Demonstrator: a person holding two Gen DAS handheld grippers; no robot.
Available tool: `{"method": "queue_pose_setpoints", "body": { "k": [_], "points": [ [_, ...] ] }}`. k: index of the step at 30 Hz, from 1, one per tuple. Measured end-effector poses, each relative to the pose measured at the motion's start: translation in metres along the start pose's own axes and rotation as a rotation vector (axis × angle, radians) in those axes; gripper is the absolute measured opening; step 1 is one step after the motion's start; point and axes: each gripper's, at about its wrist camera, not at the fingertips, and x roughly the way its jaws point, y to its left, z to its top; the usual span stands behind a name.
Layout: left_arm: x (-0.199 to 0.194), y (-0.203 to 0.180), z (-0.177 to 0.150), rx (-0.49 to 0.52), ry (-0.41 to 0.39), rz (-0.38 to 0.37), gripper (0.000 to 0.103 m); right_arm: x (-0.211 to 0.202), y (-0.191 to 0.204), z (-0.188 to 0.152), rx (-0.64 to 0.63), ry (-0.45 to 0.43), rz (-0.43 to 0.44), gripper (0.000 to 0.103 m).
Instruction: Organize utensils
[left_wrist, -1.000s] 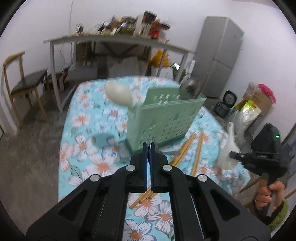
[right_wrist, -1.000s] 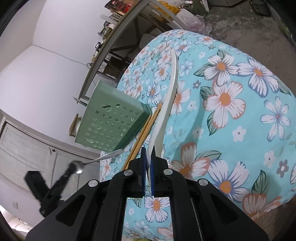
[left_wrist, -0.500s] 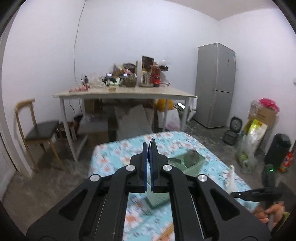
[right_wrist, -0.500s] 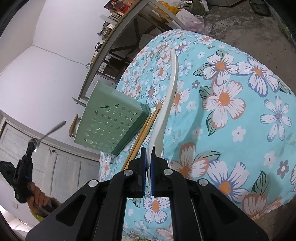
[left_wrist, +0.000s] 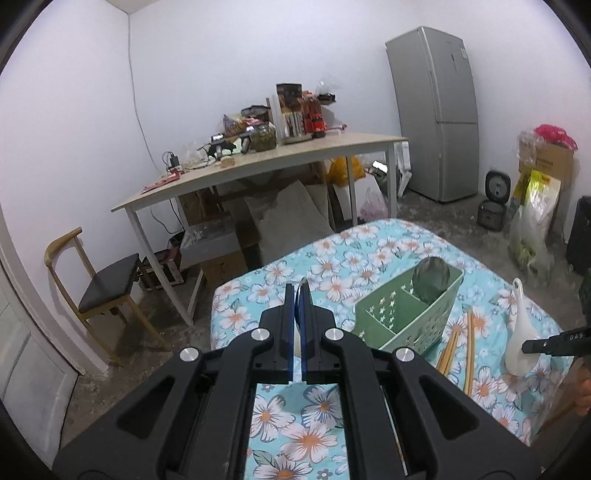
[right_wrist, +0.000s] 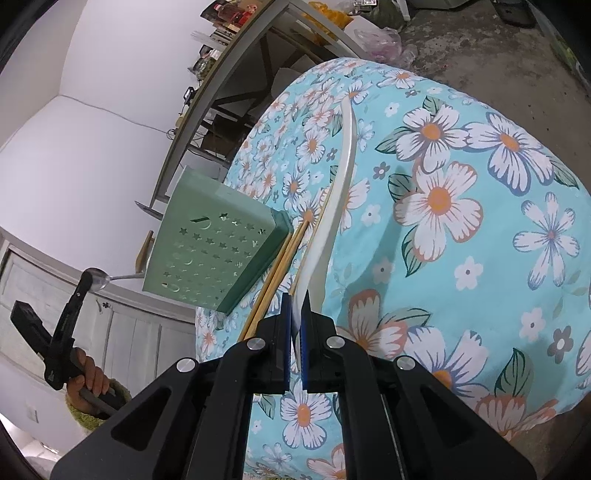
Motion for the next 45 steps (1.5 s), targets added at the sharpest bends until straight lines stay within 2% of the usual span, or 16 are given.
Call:
{"method": "queue_pose_setpoints", "body": {
  "k": [5, 11, 13, 15, 19, 21, 26, 29, 35, 41, 45],
  "points": [
    [0.019, -0.009, -0.004, 0.017, 0.024, -0.022, 0.002, 0.000, 0.001, -0.001, 0.000, 0.001, -0.001, 0.004],
    [0.027, -0.008, -0.010, -0.054, 0.041, -0.101, 0.004, -0.004, 0.000, 0.000, 0.000, -0.010, -0.008, 0.004],
    [0.025, -0.005, -0.011, -0.074, 0.035, -0.114, 0.012, -0.005, 0.000, 0.001, 0.000, -0.013, -0.008, 0.004],
    [0.021, -0.002, -0.012, -0.094, 0.026, -0.122, 0.026, -0.004, 0.000, 0.001, -0.001, -0.014, -0.007, 0.004],
    [0.018, 0.004, -0.014, -0.134, 0.027, -0.132, 0.036, -0.006, 0.003, 0.000, -0.007, -0.016, -0.001, 0.004],
    [0.015, 0.008, -0.017, -0.156, 0.023, -0.134, 0.045, -0.008, 0.005, 0.001, -0.012, -0.019, 0.004, 0.004],
    [0.006, 0.015, -0.029, -0.205, 0.024, -0.125, 0.058, -0.018, 0.015, 0.004, -0.028, -0.031, 0.049, 0.004],
    [0.002, 0.019, -0.039, -0.228, 0.038, -0.120, 0.062, -0.024, 0.027, 0.008, -0.056, -0.039, 0.072, 0.004],
    [-0.003, 0.030, -0.065, -0.283, 0.075, -0.105, 0.067, -0.028, 0.060, 0.016, -0.102, -0.011, 0.188, 0.004],
    [-0.003, 0.037, -0.085, -0.323, 0.119, -0.093, 0.067, -0.009, 0.097, 0.025, -0.064, 0.111, 0.440, 0.004],
    [-0.005, 0.038, -0.090, -0.337, 0.125, -0.088, 0.068, 0.011, 0.110, 0.029, 0.044, 0.217, 0.618, 0.004]
  ]
}}
